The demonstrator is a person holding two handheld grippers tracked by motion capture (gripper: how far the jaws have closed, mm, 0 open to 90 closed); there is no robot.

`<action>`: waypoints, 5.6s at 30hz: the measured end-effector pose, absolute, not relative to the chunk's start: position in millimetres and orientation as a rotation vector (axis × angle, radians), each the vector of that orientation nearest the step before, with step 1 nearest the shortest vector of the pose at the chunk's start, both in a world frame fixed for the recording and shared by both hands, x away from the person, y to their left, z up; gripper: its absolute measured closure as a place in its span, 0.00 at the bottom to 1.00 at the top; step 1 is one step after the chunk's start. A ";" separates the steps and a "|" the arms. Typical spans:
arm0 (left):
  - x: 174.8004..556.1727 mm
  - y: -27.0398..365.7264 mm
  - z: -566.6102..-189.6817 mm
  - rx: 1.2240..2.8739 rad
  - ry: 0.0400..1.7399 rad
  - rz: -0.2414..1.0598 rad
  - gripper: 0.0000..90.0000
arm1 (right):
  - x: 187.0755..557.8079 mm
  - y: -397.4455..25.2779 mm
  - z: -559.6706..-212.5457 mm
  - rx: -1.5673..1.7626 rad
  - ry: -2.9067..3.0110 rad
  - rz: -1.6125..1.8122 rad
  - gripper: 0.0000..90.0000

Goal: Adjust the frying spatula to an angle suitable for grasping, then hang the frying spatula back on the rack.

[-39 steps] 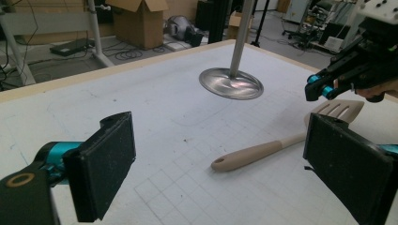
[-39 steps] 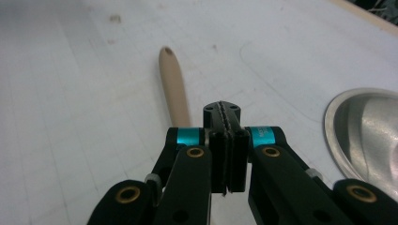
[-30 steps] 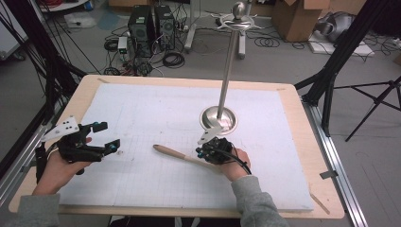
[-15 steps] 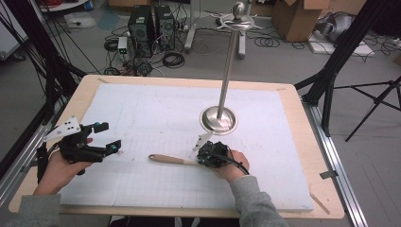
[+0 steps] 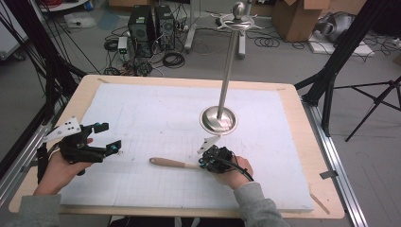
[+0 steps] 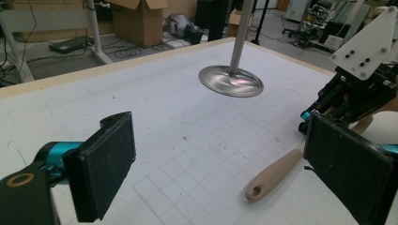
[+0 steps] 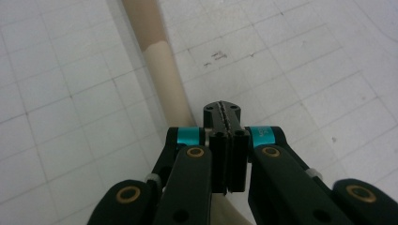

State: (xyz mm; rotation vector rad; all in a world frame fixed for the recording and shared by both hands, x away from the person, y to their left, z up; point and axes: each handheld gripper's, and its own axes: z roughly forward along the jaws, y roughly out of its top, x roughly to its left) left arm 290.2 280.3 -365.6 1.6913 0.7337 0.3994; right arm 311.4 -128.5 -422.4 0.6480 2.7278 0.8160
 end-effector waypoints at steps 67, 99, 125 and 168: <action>290.8 282.4 -365.5 1.670 0.726 0.381 0.11 | 310.7 -61.6 -401.9 0.598 2.761 1.195 1.00; 291.9 280.1 -371.5 1.631 0.709 0.365 0.11 | 302.7 -150.8 -398.3 0.638 2.708 1.296 0.99; 291.1 280.5 -369.6 1.624 0.696 0.352 0.11 | 288.9 -139.6 -397.2 0.512 2.682 1.136 0.71; 295.5 276.4 -372.8 1.632 0.678 0.335 0.11 | 293.0 -151.9 -399.0 0.516 2.723 1.133 0.17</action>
